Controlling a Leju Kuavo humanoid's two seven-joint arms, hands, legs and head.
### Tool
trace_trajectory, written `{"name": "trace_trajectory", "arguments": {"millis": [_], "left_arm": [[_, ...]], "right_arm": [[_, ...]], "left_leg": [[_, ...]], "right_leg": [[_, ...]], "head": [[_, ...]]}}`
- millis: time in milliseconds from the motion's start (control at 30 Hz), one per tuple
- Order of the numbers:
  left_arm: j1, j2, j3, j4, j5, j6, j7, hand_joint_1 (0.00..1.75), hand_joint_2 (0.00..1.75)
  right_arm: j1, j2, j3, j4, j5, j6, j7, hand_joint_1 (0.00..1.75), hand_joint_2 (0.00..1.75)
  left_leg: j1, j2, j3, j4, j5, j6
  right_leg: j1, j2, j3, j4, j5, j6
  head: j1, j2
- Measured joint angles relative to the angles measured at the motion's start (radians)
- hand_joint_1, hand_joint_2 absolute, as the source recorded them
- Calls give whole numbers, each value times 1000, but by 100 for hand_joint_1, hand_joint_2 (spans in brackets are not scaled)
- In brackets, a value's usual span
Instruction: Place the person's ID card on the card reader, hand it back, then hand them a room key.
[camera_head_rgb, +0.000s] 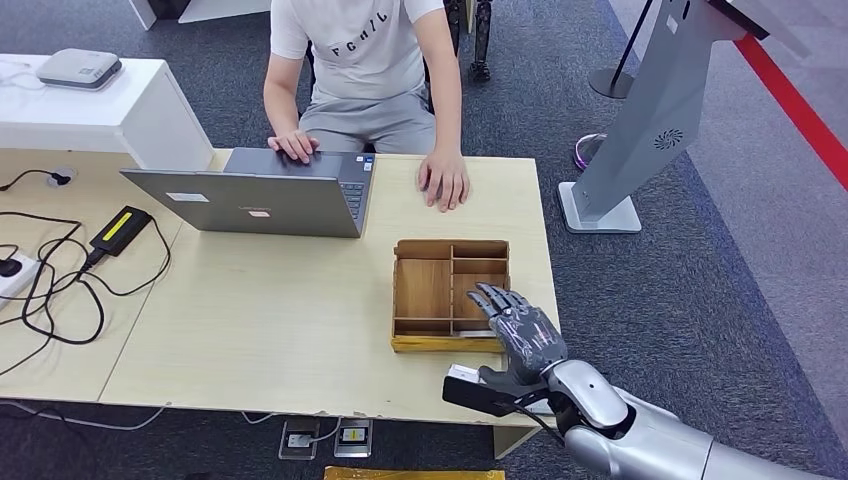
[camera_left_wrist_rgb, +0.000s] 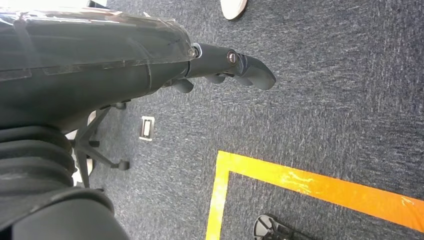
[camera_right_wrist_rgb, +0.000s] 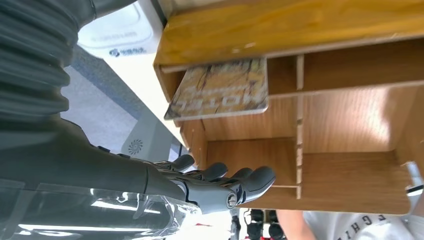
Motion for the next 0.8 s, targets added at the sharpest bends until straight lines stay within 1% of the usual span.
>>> {"name": "trace_trajectory", "arguments": {"millis": [300,800], "left_arm": [[0,0,0,0,-16,0,3,0,0],[0,1,-3,0,-20,3,23,0,0]], "right_arm": [[-37,-11,0,21,-38,17,1,0,175],[-36,-18,15,23,-56,51,14,0,175]], "left_leg": [[0,0,0,0,0,0],[0,0,0,0,0,0]], "right_leg": [[0,0,0,0,0,0],[0,0,0,0,0,0]], "head": [[0,0],[0,0]]}}
